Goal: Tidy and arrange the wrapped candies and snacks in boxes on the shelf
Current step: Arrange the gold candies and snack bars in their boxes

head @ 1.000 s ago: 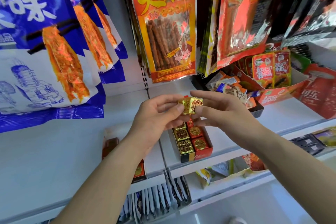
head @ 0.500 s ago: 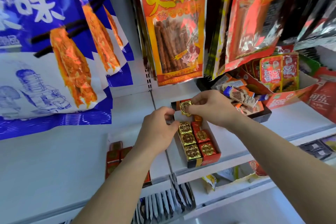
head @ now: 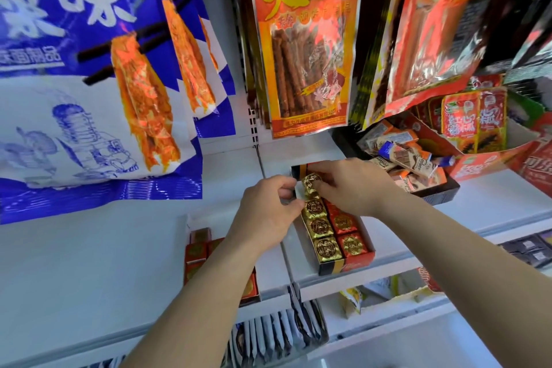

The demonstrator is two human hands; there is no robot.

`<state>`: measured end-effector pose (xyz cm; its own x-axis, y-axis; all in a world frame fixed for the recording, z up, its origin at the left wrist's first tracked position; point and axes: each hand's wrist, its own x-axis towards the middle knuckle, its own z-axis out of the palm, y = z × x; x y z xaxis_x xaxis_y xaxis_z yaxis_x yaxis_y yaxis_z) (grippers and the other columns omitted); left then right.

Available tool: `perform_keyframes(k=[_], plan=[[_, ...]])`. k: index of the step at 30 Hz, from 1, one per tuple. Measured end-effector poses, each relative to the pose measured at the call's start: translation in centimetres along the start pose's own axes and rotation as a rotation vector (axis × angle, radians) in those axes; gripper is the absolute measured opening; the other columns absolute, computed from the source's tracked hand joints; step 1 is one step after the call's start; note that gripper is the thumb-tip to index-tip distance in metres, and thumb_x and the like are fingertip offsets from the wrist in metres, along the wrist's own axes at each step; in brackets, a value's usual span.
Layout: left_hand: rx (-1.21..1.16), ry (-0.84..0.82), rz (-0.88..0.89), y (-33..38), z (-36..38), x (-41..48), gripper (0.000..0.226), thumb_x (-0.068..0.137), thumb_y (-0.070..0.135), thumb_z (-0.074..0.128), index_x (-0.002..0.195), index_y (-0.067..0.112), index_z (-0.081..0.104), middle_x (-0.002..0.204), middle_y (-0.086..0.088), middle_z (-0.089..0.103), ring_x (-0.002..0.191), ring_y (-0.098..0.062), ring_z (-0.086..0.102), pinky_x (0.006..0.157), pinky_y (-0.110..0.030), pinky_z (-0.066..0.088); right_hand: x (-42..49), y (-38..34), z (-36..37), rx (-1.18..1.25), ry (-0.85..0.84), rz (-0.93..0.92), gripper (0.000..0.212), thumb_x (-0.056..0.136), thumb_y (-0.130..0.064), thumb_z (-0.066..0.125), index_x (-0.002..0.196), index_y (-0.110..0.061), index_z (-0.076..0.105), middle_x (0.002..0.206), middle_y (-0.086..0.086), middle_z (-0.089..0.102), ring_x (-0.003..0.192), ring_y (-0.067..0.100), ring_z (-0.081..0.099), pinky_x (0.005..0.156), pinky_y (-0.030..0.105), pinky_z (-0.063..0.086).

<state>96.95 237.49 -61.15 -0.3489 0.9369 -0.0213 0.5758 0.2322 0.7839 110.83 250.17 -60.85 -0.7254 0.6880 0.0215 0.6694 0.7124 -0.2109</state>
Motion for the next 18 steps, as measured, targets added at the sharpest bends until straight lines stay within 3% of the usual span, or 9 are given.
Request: perform_keyframes(k=[3, 7, 12, 16, 18], plan=[[-0.007, -0.002, -0.009, -0.2, -0.1, 0.0, 0.042, 0.092, 0.026, 0.068, 0.134, 0.024, 0.059, 0.123, 0.006, 0.066, 0.094, 0.000, 0.058, 0.067, -0.001, 0.038, -0.1, 0.2, 0.0, -0.049, 0.008, -0.029, 0.039, 0.101, -0.045, 0.038, 0.140, -0.044, 0.045, 0.110, 0.003, 0.070, 0.101, 0.028, 0.065, 0.070, 0.037, 0.050], [-0.001, -0.006, -0.010, -0.7, -0.3, 0.0, 0.044, 0.092, 0.029, 0.067, 0.135, 0.026, 0.057, 0.124, 0.005, 0.067, 0.095, -0.002, 0.059, 0.070, -0.002, 0.037, 0.4, 0.8, 0.1, 0.015, 0.008, -0.026, 0.034, 0.101, -0.045, 0.045, 0.134, -0.041, 0.052, 0.090, -0.010, 0.073, 0.087, 0.013, 0.064, 0.068, 0.033, 0.051], [-0.004, -0.016, 0.007, -0.9, -0.3, 0.2, 0.044, 0.092, 0.030, 0.067, 0.135, 0.027, 0.057, 0.124, 0.007, 0.067, 0.092, 0.002, 0.059, 0.071, -0.002, 0.039, 0.8, 1.7, -0.7, 0.035, -0.088, -0.091, 0.033, 0.101, -0.036, 0.050, 0.134, -0.034, 0.055, 0.092, -0.012, 0.065, 0.091, 0.015, 0.063, 0.068, 0.028, 0.040], [0.010, -0.014, 0.010, -1.0, -0.3, 0.3, 0.043, 0.091, 0.032, 0.068, 0.134, 0.029, 0.058, 0.121, 0.008, 0.068, 0.091, 0.002, 0.060, 0.073, -0.005, 0.040, 1.2, 1.8, -1.5, 0.081, -0.186, -0.145, 0.035, 0.102, -0.033, 0.048, 0.134, -0.042, 0.057, 0.105, -0.013, 0.072, 0.090, 0.010, 0.062, 0.078, 0.032, 0.051], [0.011, -0.016, 0.006, -1.0, -0.3, 0.2, 0.043, 0.091, 0.033, 0.069, 0.133, 0.030, 0.059, 0.119, 0.009, 0.069, 0.093, 0.001, 0.061, 0.075, -0.009, 0.042, 1.2, 1.9, -1.7, 0.084, -0.194, -0.144, 0.035, 0.102, -0.034, 0.046, 0.135, -0.042, 0.056, 0.091, -0.017, 0.070, 0.080, 0.004, 0.060, 0.074, 0.029, 0.051]])
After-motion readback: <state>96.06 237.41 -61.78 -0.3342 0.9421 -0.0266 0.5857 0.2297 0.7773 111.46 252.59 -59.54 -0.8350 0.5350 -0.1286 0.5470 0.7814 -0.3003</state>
